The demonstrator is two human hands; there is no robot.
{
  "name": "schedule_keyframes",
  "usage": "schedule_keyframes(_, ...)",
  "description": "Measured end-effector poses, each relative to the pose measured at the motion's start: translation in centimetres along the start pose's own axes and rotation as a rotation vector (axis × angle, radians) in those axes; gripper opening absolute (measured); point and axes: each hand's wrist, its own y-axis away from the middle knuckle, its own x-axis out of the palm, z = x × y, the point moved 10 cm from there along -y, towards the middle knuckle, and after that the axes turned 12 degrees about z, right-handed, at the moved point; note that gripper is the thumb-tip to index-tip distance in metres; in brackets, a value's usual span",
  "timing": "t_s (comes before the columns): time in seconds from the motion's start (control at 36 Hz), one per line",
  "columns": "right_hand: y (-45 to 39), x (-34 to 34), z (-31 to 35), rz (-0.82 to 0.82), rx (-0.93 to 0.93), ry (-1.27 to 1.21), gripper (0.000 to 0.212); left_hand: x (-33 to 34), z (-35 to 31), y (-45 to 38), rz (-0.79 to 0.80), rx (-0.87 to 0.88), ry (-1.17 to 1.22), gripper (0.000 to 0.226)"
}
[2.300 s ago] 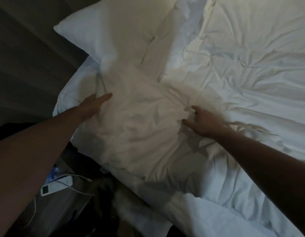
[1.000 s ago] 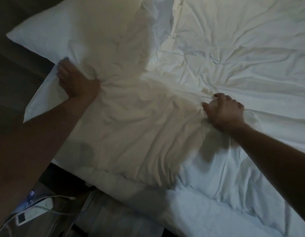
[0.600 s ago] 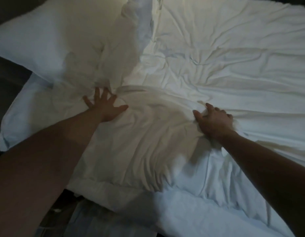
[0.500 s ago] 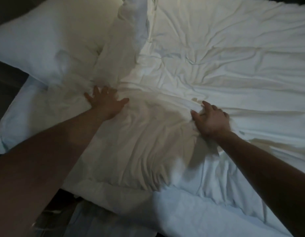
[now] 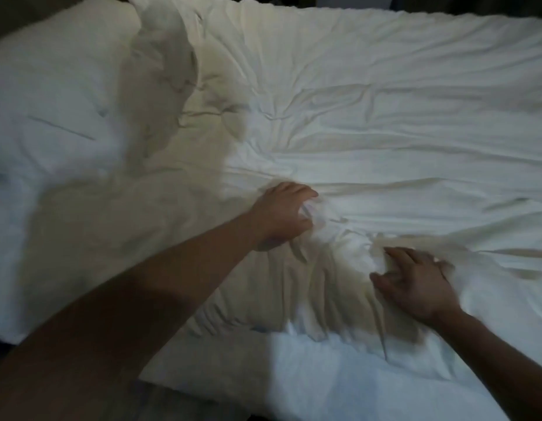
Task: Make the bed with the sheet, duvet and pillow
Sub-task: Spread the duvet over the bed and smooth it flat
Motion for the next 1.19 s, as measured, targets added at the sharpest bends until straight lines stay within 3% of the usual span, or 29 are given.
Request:
schedule_keyframes(0.11,0.4,-2.5,-3.8,-0.160,0.010,0.096,0.076,2.6,-5.3,-3.1,0.157,-0.052,-0.047,0.083)
schedule_keyframes(0.19,0.2,-3.8,-6.9,-0.066,0.147,0.197,0.060,4.1,-8.2,-4.6,0.281,-0.093,-0.225,0.086)
schedule_keyframes(0.25,-0.1,-5.0,-7.8,-0.004,0.120,0.202,0.051,4.6,-9.2,-5.1,0.356,-0.120,-0.373,0.073)
schedule_keyframes(0.31,0.0,-7.2,-8.6,-0.060,0.011,0.013,0.047,4.2,-10.1,-5.2,0.356,-0.123,-0.511,0.047)
schedule_keyframes(0.39,1.6,-12.3,-9.5,-0.274,-0.183,-0.157,0.039,0.6,-11.6,-4.7,0.127,-0.076,-0.549,0.029)
schedule_keyframes(0.53,3.7,-19.4,-12.6,-0.508,-0.278,-0.371,0.039,-8.7,-11.8,-0.3,-0.478,-0.071,-0.286,0.012)
schedule_keyframes(0.67,1.0,-23.4,-12.1,-0.667,-0.315,-0.273,0.039,-10.8,-12.4,-0.7,-0.668,-0.173,-0.191,0.018)
schedule_keyframes(0.72,-1.5,-22.6,-11.8,-0.602,-0.287,-0.115,0.037,-9.4,-10.8,-2.7,-0.567,-0.288,-0.146,0.026)
schedule_keyframes(0.81,-6.4,-15.5,-12.3,-0.136,-0.134,0.222,0.055,-2.3,-8.5,-6.3,-0.066,-0.446,-0.131,0.070)
schedule_keyframes(0.86,-7.1,-11.3,-13.6,0.071,-0.085,0.198,0.070,1.5,-8.7,-7.2,0.101,-0.457,-0.188,0.080)
schedule_keyframes(0.94,-6.1,-10.8,-14.8,-0.047,-0.087,0.020,0.079,2.6,-8.7,-7.5,0.018,-0.391,-0.096,0.070)
schedule_keyframes(1.06,-4.5,-12.9,-13.3,-0.259,-0.120,-0.021,0.073,-2.2,-6.0,-3.2,-0.423,-0.217,0.363,0.032)
schedule_keyframes(1.11,-4.6,-13.2,-10.1,-0.270,-0.179,-0.051,0.075,-5.0,-3.0,0.9,-0.584,-0.258,0.336,0.022)
schedule_keyframes(1.19,-5.9,-12.4,-2.9,-0.215,-0.283,-0.117,0.083,-6.9,3.2,6.7,-0.518,-0.421,0.133,0.027)
